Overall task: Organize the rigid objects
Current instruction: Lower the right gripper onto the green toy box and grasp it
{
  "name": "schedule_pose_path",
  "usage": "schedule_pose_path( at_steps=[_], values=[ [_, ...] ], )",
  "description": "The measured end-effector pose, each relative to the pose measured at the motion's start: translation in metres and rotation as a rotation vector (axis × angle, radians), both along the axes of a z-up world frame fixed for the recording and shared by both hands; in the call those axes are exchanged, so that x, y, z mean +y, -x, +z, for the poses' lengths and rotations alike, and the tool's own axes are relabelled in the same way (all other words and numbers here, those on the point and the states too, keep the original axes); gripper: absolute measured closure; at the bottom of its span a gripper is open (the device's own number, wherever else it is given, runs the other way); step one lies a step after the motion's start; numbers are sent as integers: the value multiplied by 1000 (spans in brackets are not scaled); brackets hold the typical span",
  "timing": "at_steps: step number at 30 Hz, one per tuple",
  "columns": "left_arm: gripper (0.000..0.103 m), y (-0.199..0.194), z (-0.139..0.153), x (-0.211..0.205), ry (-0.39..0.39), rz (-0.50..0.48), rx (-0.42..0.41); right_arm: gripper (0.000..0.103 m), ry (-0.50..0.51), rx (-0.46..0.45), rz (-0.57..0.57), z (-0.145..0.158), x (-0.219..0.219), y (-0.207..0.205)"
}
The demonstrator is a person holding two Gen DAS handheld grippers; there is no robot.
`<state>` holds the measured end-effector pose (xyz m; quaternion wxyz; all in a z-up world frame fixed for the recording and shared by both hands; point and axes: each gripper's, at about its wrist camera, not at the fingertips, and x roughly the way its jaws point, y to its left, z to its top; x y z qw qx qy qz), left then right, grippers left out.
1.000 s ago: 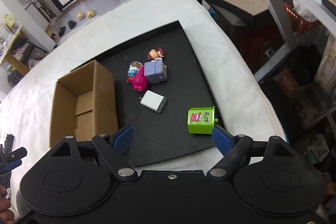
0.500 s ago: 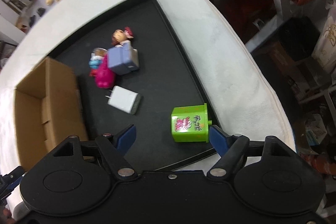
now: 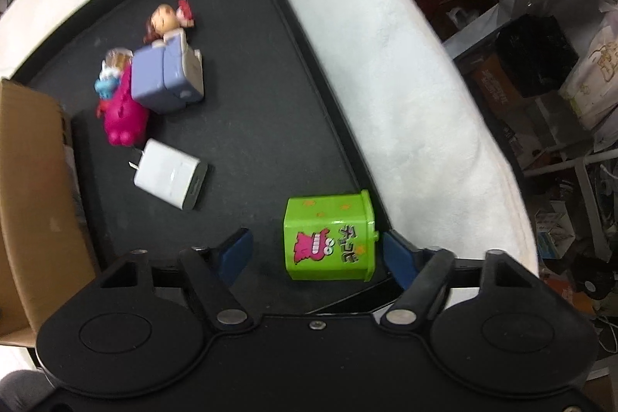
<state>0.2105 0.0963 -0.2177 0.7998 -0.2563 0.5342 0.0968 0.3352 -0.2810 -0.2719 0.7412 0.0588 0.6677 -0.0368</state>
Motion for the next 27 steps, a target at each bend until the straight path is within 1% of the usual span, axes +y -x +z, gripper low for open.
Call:
schedule_pose_path(
  at_steps=[1, 2, 3, 5, 9, 13, 21, 23, 25, 27],
  values=[
    [61, 0, -1, 0, 8, -5, 1, 54, -4, 9, -5, -3, -1, 0],
    [67, 0, -1, -1, 16, -13, -3, 54, -8, 12, -9, -5, -2, 0],
    [70, -1, -2, -2, 19, -20, -7, 54, -9, 5, -11, -5, -2, 0],
    [83, -1, -3, -5, 23, -28, -11, 54, -13, -19, -6, -4, -2, 2],
    [83, 1, 1, -12, -3, -42, -15, 55, -48, -43, 5, 2, -2, 8],
    [83, 6, 2, -10, 5, -36, -17, 55, -77, -85, 9, 17, -5, 13],
    [83, 14, 4, -9, -10, -17, -35, 55, -127, -162, 47, 50, 4, 28],
    [83, 16, 4, -9, -10, -12, -46, 55, -136, -183, 66, 60, 9, 34],
    [83, 20, 6, -12, -33, -17, -73, 55, -150, -203, 82, 72, 12, 41],
    [83, 23, 5, -13, -40, -16, -91, 55, -160, -228, 98, 81, 19, 45]
  ],
)
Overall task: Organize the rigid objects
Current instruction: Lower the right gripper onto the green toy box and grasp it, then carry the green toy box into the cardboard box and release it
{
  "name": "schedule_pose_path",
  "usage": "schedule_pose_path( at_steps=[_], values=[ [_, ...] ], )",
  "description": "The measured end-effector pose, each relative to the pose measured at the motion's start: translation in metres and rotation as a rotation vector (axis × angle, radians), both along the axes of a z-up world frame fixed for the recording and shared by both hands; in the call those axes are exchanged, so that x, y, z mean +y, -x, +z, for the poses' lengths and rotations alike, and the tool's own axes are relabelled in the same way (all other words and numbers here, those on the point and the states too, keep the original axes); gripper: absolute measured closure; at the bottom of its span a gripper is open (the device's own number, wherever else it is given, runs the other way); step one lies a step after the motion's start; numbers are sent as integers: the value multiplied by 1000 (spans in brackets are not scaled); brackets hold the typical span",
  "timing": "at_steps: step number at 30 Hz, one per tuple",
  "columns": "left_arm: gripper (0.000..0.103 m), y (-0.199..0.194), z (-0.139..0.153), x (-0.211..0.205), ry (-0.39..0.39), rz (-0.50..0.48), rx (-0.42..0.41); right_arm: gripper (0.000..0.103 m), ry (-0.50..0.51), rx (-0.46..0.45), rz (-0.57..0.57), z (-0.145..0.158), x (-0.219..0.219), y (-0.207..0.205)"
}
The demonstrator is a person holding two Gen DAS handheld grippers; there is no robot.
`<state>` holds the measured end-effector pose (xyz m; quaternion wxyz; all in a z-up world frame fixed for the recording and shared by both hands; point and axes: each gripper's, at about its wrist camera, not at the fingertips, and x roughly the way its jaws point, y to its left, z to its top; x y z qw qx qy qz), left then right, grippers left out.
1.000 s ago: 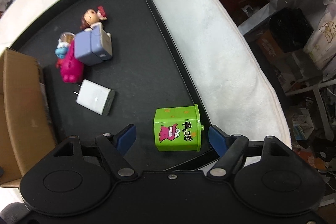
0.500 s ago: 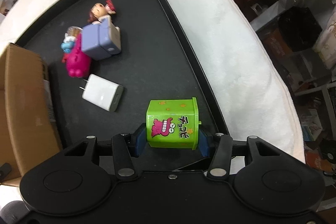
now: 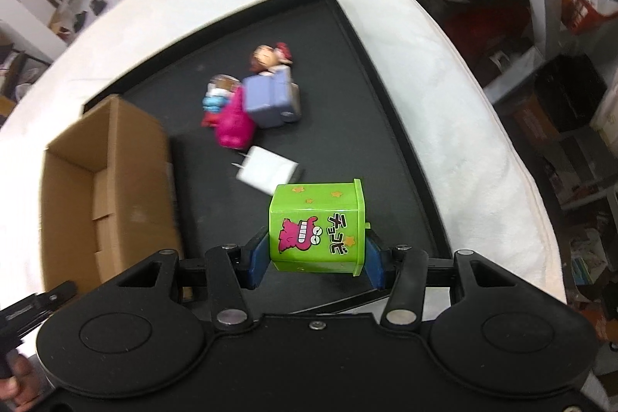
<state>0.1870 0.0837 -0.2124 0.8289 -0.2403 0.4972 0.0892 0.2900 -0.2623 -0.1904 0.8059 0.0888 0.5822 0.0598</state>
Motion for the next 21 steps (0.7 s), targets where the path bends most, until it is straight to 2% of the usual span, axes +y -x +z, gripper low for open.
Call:
schedule_pose_path(
  at_steps=[7, 21],
  values=[
    [84, 4, -2, -1, 13, 29, -19, 55, -28, -85, 45, 29, 22, 13],
    [83, 8, -2, 3, 26, 33, -35, 55, -56, -143, 78, 43, 73, 26]
  ],
)
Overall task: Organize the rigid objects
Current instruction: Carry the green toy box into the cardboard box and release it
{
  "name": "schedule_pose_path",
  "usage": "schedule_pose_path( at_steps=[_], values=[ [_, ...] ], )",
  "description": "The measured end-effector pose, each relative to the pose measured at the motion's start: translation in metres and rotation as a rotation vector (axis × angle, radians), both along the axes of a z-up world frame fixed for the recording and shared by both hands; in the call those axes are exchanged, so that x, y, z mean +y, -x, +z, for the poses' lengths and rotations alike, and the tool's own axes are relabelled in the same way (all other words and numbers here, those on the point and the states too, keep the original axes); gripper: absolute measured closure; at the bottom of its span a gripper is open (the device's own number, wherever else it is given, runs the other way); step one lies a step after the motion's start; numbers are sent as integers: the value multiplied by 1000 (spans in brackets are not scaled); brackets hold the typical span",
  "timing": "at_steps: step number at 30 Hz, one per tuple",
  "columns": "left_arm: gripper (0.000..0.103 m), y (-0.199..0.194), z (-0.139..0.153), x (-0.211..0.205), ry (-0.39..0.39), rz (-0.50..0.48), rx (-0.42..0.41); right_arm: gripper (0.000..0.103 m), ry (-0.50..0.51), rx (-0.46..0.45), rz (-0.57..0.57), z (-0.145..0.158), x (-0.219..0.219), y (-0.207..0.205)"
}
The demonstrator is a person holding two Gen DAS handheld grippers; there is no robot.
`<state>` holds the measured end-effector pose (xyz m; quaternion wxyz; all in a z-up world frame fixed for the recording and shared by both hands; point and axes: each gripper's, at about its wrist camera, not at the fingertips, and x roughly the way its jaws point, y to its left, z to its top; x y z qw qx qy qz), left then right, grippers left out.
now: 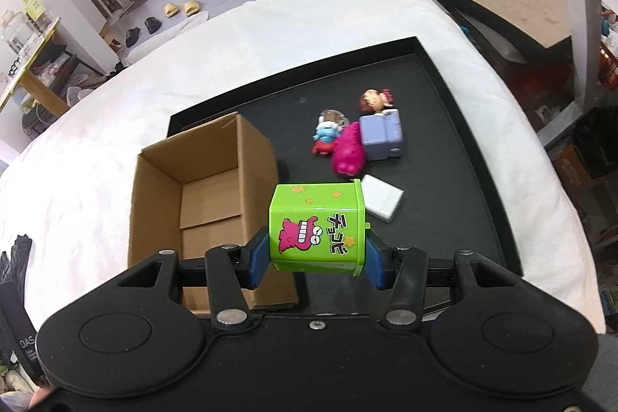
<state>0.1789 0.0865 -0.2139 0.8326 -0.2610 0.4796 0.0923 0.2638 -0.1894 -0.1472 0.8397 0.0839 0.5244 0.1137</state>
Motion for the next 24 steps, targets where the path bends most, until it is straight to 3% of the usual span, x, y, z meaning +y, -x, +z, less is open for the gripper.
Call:
schedule_pose_path(
  at_steps=[14, 24],
  values=[
    [82, 2, -1, 0, 42, -5, -3, 54, 9, -59, 152, 6, 67, -5],
    [82, 2, -4, 4, 94, 0, -4, 54, 42, -60, 296, -10, 117, -9]
  ],
)
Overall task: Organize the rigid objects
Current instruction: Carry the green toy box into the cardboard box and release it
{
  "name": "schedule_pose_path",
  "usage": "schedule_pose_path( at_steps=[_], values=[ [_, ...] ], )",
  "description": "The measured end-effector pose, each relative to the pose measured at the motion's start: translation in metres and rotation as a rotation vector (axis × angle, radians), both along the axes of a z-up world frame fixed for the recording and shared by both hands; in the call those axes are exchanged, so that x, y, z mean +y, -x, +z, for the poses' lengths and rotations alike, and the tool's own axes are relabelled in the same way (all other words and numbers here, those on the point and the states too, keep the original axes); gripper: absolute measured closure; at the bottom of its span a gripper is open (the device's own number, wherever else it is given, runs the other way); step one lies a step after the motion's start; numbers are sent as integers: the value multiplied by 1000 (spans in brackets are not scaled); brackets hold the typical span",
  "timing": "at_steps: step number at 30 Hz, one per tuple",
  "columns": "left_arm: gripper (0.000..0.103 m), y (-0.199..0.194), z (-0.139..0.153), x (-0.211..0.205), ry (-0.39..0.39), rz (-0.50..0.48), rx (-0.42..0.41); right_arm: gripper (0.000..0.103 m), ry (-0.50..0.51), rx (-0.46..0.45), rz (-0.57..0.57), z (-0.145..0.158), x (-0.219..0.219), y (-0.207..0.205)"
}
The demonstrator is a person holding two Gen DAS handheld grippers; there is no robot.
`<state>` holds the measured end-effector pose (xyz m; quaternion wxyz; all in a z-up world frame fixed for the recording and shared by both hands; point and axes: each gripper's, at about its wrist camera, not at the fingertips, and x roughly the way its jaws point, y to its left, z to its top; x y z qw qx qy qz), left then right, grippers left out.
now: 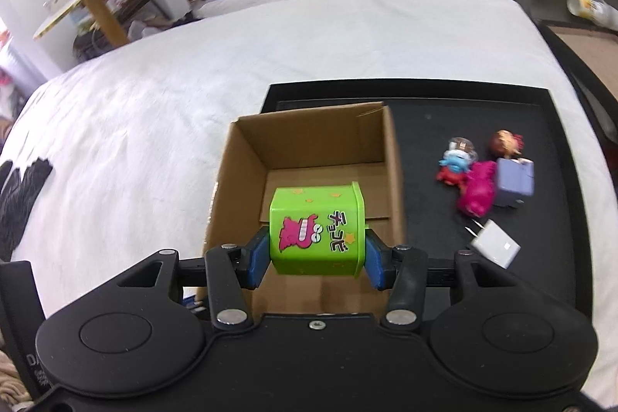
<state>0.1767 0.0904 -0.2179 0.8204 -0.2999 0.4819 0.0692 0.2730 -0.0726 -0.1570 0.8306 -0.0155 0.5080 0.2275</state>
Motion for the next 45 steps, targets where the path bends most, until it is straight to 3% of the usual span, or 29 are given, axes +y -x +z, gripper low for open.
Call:
schedule_pose_path(
  at_steps=[15, 21, 25, 45],
  values=[
    [82, -7, -2, 4, 27, -18, 11, 54, 28, 45, 41, -18, 25, -8],
    [82, -10, -2, 1, 11, -25, 16, 54, -1, 55, 37, -26, 22, -16],
    [81, -10, -1, 0, 3, -28, 14, 52, -39, 108, 45, -31, 19, -19],
    [83, -16, 5, -15, -86, -54, 44, 48, -122, 50, 28, 40, -48, -2]
  ],
)
